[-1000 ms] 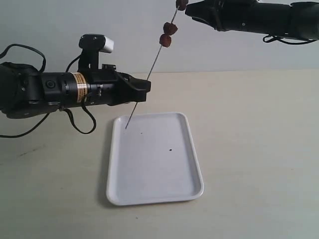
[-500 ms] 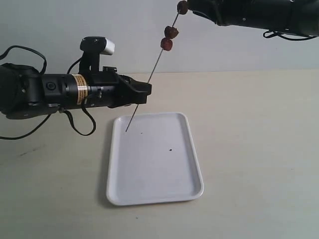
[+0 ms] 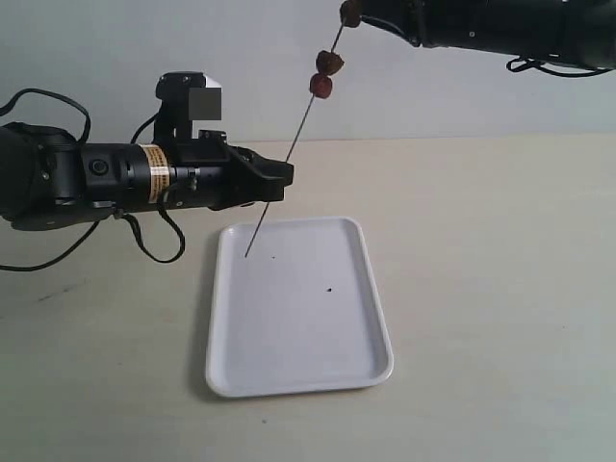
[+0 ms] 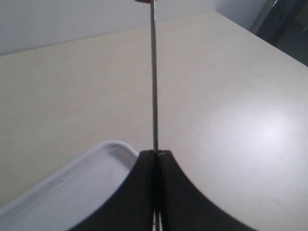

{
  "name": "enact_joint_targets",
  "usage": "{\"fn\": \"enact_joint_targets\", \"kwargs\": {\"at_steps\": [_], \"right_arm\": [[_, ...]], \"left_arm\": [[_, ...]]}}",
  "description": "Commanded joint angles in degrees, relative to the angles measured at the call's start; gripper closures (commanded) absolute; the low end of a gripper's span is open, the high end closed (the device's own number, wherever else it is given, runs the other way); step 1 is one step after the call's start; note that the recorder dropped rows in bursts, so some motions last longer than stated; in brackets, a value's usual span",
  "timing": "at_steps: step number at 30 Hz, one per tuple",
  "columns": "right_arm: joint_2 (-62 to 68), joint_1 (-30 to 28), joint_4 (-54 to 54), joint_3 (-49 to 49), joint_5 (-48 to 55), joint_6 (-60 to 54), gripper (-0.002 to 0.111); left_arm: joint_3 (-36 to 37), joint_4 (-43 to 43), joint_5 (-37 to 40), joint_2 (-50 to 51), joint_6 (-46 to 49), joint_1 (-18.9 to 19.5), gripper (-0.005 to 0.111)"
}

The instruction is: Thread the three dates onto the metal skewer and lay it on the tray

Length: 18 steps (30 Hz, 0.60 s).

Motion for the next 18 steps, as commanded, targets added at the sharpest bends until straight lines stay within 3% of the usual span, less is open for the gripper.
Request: {"fn": "enact_joint_targets", "kwargs": {"at_steps": [1,18], "right_arm": [[-0.5,0.0,0.4,-0.5,3.6,0.1,0.076],[-0.5,0.0,-0.3,-0.5,2.7,-1.9,0.076]], "left_arm": [[0.2,0.1,-0.7,-0.1,-0.3,-0.2,0.107],[0.2,3.9,-0.2,-0.1,-5.0,-0.2,0.107]]}}
